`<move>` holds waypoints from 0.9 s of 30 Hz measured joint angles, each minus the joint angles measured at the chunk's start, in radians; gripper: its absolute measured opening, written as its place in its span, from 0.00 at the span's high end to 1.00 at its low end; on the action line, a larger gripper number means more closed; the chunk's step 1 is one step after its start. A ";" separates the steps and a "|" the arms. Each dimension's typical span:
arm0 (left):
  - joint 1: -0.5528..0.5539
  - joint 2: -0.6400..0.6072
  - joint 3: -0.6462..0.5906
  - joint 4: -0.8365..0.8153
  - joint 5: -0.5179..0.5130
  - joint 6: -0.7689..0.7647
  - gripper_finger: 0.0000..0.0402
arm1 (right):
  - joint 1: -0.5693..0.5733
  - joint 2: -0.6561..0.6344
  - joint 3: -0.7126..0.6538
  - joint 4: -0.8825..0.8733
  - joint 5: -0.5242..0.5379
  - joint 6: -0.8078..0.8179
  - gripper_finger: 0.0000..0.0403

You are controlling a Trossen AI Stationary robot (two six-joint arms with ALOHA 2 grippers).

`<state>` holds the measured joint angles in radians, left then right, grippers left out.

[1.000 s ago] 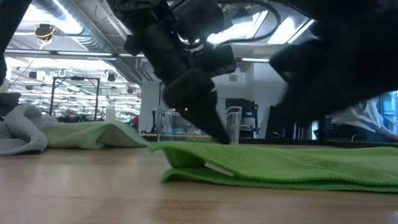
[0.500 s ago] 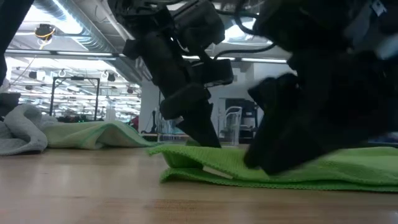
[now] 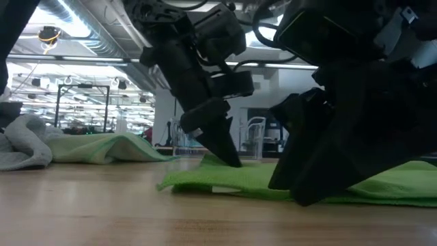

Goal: Fold microfiber towels
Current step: Fold the green microfiber cloth

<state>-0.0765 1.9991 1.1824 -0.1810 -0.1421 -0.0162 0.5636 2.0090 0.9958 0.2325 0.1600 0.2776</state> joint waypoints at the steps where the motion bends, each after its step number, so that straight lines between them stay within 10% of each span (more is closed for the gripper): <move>1: 0.000 0.000 0.000 0.000 -0.001 0.000 0.79 | 0.000 0.000 0.000 0.000 0.000 -0.006 0.70; 14: -0.045 -0.100 -0.003 0.014 -0.006 0.000 0.79 | 0.010 -0.181 0.006 -0.177 0.043 -0.005 0.70; 27: -0.056 0.068 0.019 0.590 0.122 0.051 0.79 | 0.188 -0.307 0.006 -0.817 0.152 0.438 0.70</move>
<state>-0.1323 2.0667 1.2016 0.4088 -0.0199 0.0353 0.7514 1.7016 1.0016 -0.5845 0.3124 0.7153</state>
